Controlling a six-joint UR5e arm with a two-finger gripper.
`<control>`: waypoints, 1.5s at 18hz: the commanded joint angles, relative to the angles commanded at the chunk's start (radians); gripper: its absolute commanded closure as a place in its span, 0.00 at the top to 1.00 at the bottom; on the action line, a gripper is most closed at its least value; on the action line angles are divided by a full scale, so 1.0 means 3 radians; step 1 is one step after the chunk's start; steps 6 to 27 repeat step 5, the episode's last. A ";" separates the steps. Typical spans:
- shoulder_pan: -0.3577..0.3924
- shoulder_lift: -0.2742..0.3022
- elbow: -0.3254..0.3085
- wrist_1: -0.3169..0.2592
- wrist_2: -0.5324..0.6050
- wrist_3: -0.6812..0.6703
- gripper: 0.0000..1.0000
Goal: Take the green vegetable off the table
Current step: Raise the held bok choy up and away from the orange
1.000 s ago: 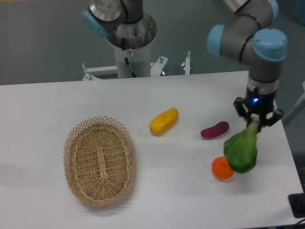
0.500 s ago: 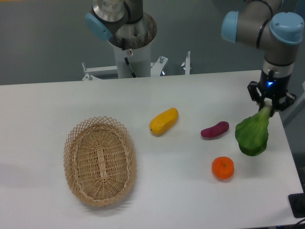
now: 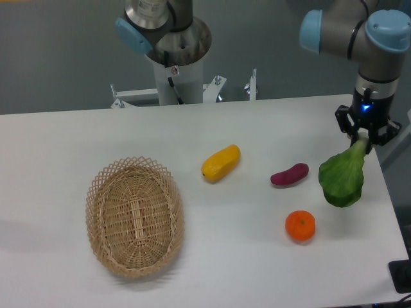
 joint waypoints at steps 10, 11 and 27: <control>-0.0005 0.0005 0.0005 0.0000 -0.0015 -0.0015 0.40; -0.0005 0.0005 0.0005 0.0000 -0.0015 -0.0015 0.40; -0.0005 0.0005 0.0005 0.0000 -0.0015 -0.0015 0.40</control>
